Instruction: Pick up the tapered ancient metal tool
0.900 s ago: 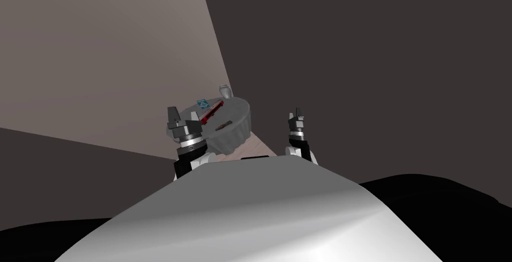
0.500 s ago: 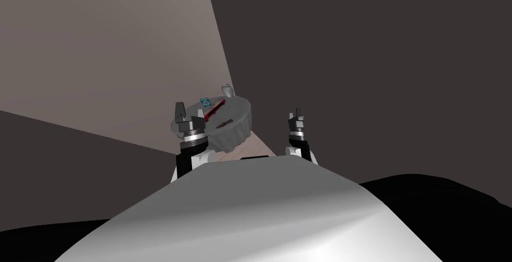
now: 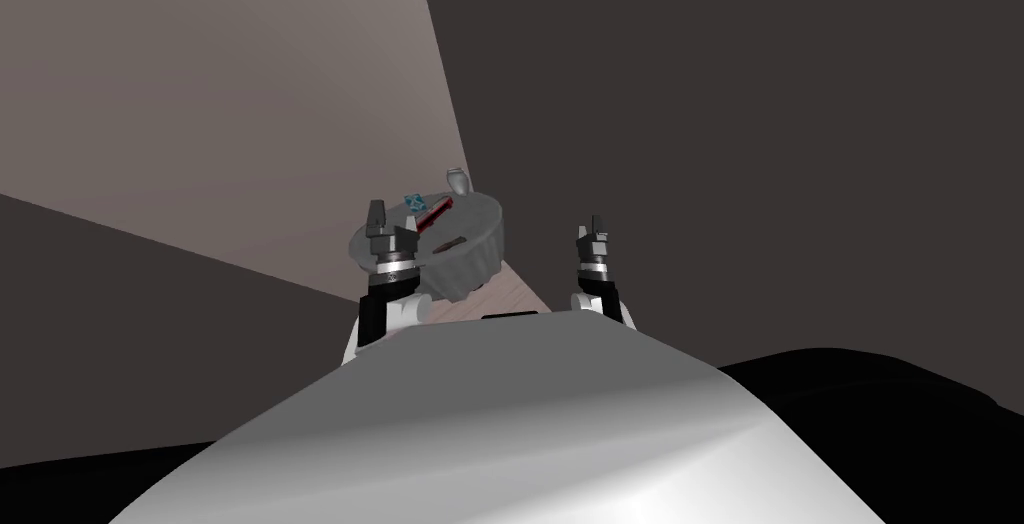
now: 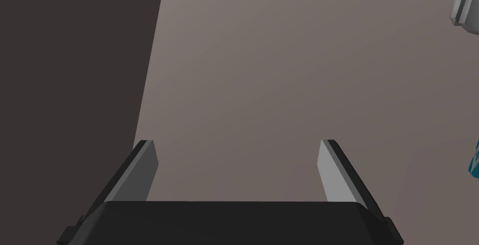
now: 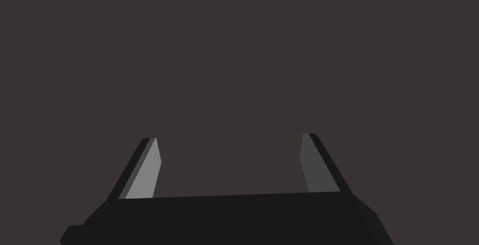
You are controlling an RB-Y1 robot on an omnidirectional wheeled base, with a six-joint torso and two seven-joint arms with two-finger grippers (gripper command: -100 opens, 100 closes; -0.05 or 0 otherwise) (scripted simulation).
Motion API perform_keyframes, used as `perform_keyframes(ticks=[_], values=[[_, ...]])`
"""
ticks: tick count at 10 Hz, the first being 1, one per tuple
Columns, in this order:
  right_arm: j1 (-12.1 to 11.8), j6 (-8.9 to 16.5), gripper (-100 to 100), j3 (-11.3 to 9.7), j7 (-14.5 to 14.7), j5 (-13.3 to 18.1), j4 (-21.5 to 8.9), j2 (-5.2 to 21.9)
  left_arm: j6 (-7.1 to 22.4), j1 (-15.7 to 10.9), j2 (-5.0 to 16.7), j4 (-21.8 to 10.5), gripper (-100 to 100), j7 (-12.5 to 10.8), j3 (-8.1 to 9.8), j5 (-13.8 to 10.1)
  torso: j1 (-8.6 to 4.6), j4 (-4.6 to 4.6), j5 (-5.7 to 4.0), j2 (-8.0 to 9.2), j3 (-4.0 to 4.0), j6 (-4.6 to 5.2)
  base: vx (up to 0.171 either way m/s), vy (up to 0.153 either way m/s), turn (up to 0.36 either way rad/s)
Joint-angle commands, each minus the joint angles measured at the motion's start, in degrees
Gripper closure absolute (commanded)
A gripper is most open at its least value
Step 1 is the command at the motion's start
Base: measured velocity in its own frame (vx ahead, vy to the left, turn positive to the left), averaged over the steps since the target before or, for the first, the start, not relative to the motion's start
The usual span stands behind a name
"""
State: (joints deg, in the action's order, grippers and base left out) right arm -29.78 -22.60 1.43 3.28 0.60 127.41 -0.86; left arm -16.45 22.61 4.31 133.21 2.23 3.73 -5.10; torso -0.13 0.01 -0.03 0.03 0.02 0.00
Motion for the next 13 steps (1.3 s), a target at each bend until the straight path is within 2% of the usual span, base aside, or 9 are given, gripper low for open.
perform_keyframes(ticks=[1, 4, 5, 7, 9, 10, 11, 12, 13], values=[[0.0, 0.0, 0, 0.0, 0.0, 0.0, 0.0, 0.0, 2.86, -1.91, 1.13, -0.24, -100, -0.84, 0.13, 0.17, 0.0, 0.0, 0.0, 0.0, 0.0, 0.0, -0.019, -0.036, 0.09], [0.0, 0.0, 0, 0.0, 0.0, 0.0, 0.0, 0.0, 7.04, -3.89, 2.05, -0.84, -100, -1.56, 0.27, 0.38, -0.01, 0.0, 0.0, 0.01, 0.01, -0.01, -0.017, -0.034, 0.072], [0.0, 0.0, 0, 0.0, 0.0, 0.0, 0.0, 0.0, 8.55, -6.02, 2.94, -1.55, -100, -2.32, 0.46, 0.62, 0.0, 0.0, 0.0, -0.01, 0.0, 0.0, -0.018, -0.039, 0.118], [0.0, 0.0, 0, 0.0, 0.0, 0.0, 0.0, 0.0, 10.6, -6.02, 2.94, -1.55, -100, -2.32, 0.46, 0.62, -0.01, 0.0, 0.0, -0.01, -0.01, 0.01, -0.009, -0.028, 0.017], [0.0, 0.0, 0, 0.0, 0.0, 0.0, 0.0, 0.0, 14.2, -8.26, 3.8, -2.36, -100, -3.1, 0.7, 0.89, 0.04, -0.01, 0.01, -0.05, -0.03, 0.0, -0.009, -0.027, 0.078], [0.0, 0.0, 0, 0.0, 0.0, 0.0, 0.0, 0.0, 15.82, -10.6, 4.61, -3.27, -100, -3.9, 0.99, 1.19, 0.03, -0.01, 0.01, -0.03, -0.02, 0.0, -0.023, -0.037, 0.106], [0.0, 0.0, 0, 0.0, 0.0, 0.0, 0.0, 0.0, 17.58, -10.6, 4.61, -3.27, -100, -3.9, 0.99, 1.19, 0.0, 0.0, 0.0, 0.0, 0.0, 0.0, -0.017, -0.035, 0.057], [0.0, 0.0, 0, 0.0, 0.0, 0.0, 0.0, 0.0, 19.61, -13.01, 5.35, -4.26, -100, -4.72, 1.34, 1.52, -0.01, 0.0, 0.0, -0.01, -0.01, 0.01, -0.013, -0.035, 0.104], [0.0, 0.0, 0, 0.0, 0.0, 0.0, 0.0, 0.0, 21.26, -13.01, 5.35, -4.26, -100, -4.72, 1.34, 1.52, -0.01, -0.01, 0.0, -0.03, -0.02, 0.0, -0.01, -0.031, 0.063]])
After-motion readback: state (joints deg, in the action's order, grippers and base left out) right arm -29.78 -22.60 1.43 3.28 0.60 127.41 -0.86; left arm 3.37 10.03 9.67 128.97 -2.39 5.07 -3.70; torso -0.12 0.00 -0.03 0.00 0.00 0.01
